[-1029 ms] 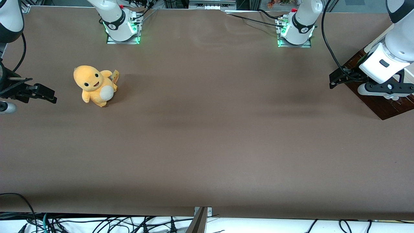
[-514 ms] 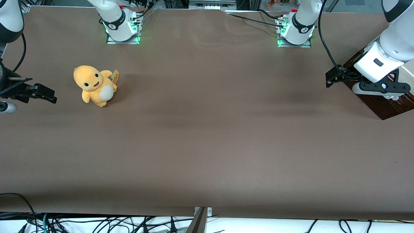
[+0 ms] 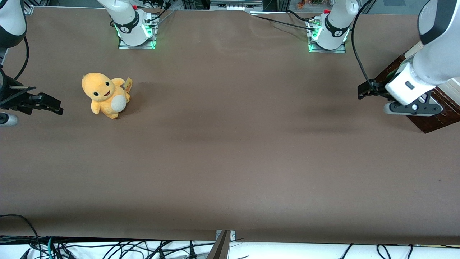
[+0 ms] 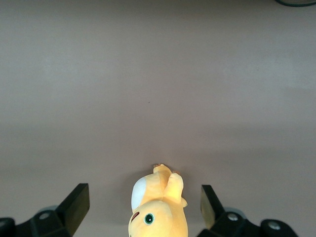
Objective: Open lower drawer with left arm only
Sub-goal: 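Swing the left gripper toward the lower drawer's white bar handle, then align the open left gripper around the white handle, then close the left gripper on the white bar handle, then pull the handle with the left gripper, sliding the drawer outward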
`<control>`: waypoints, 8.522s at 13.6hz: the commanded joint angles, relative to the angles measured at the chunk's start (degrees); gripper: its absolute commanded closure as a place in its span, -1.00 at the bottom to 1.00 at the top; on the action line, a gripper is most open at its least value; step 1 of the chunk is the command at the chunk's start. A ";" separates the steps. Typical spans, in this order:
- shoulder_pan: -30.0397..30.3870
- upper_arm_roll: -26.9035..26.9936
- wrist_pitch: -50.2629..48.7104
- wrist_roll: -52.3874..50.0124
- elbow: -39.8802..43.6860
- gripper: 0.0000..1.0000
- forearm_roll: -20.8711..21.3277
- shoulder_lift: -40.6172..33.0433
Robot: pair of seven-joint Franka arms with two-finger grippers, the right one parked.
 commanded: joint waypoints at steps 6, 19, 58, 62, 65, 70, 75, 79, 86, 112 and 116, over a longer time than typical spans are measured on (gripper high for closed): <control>0.29 0.78 -6.40 -7.04 5.99 -1.00 7.31 9.93; -5.86 0.08 -24.07 -41.10 -3.48 -1.00 44.69 25.66; 10.04 0.25 -16.78 -57.59 -14.57 0.49 62.19 32.98; 9.95 0.25 -16.78 -57.85 -14.49 0.94 61.40 33.15; 9.69 0.25 -16.87 -58.03 -14.49 1.00 61.31 33.42; 9.08 0.25 -17.04 -58.38 -13.79 1.00 61.31 34.21; 7.85 0.08 -17.13 -58.20 -13.52 1.00 61.31 34.21; 6.27 0.08 -17.13 -57.77 -13.34 1.00 61.31 34.39; 3.72 0.08 -17.48 -57.41 -11.50 1.00 61.14 34.91; -1.65 0.08 -21.87 -57.41 -8.25 1.00 58.33 35.97; -2.00 0.08 -22.58 -57.41 -7.90 1.00 58.33 36.32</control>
